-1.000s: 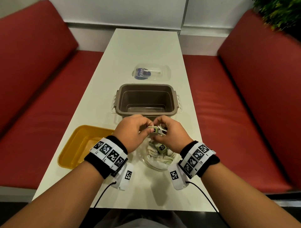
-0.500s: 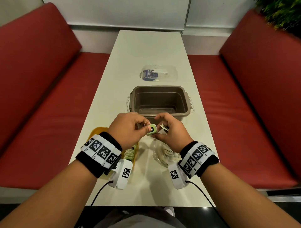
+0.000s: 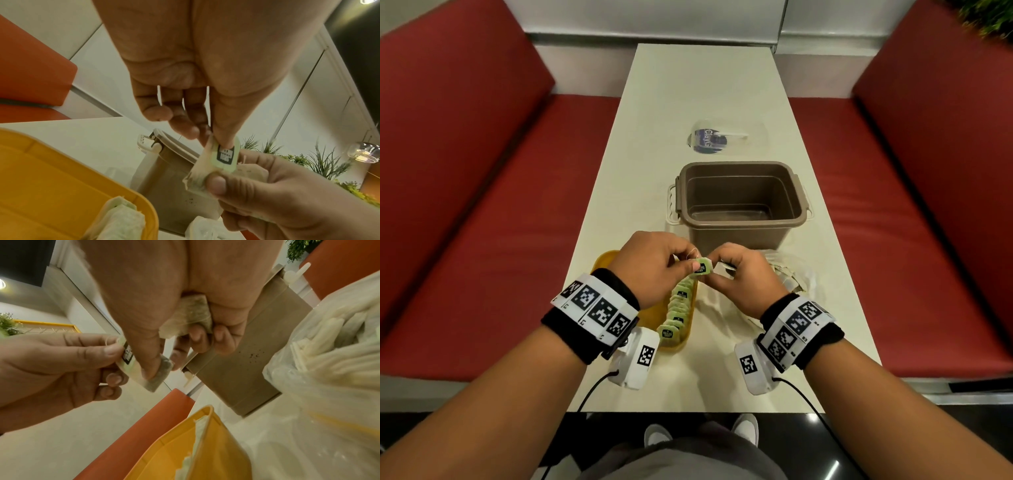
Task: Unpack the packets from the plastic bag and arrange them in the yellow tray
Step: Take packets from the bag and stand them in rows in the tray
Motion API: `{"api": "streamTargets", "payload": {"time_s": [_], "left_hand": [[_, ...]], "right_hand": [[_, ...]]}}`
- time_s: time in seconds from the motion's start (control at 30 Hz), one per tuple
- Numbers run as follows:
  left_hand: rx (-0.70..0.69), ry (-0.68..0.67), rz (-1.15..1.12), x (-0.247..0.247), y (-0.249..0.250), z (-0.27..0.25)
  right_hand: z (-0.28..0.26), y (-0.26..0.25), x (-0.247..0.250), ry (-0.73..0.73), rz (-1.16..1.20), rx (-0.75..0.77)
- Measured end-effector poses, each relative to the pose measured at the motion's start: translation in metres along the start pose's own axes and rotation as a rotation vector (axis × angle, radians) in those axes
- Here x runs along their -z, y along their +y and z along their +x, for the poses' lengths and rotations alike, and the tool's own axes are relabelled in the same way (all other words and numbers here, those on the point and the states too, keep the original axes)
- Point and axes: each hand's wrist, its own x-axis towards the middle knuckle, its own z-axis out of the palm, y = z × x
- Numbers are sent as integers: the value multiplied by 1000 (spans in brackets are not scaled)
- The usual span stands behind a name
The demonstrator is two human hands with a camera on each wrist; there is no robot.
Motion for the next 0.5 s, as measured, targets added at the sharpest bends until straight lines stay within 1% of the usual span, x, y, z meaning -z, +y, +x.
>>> {"api": "streamTargets", "payload": {"time_s": [0.07, 0.17, 0.2, 0.23, 0.3, 0.37, 0.43, 0.5], "left_hand": [[14, -5, -3, -1, -5, -5], [72, 9, 23, -1, -18, -12], [93, -16, 46, -1, -24, -15], [111, -68, 64, -1, -29, -18], [143, -224, 82, -4, -39, -26], [168, -360, 115, -12, -47, -33], [187, -414, 169, -27, -54, -38], [215, -393, 202, -43, -63, -40]], "right_hand": [[-1, -2, -5, -22, -8, -15], [-4, -2, -14, -71, -15, -61], [-6, -1, -18, -86, -31, -89], [-8, 2, -21, -101, -57, -123], [-12, 7, -29, -145, -101, -185], [-16, 8, -36, -211, -128, -213], [-19, 8, -39, -264, -150, -230], [-22, 10, -42, -303, -156, -250]]}}
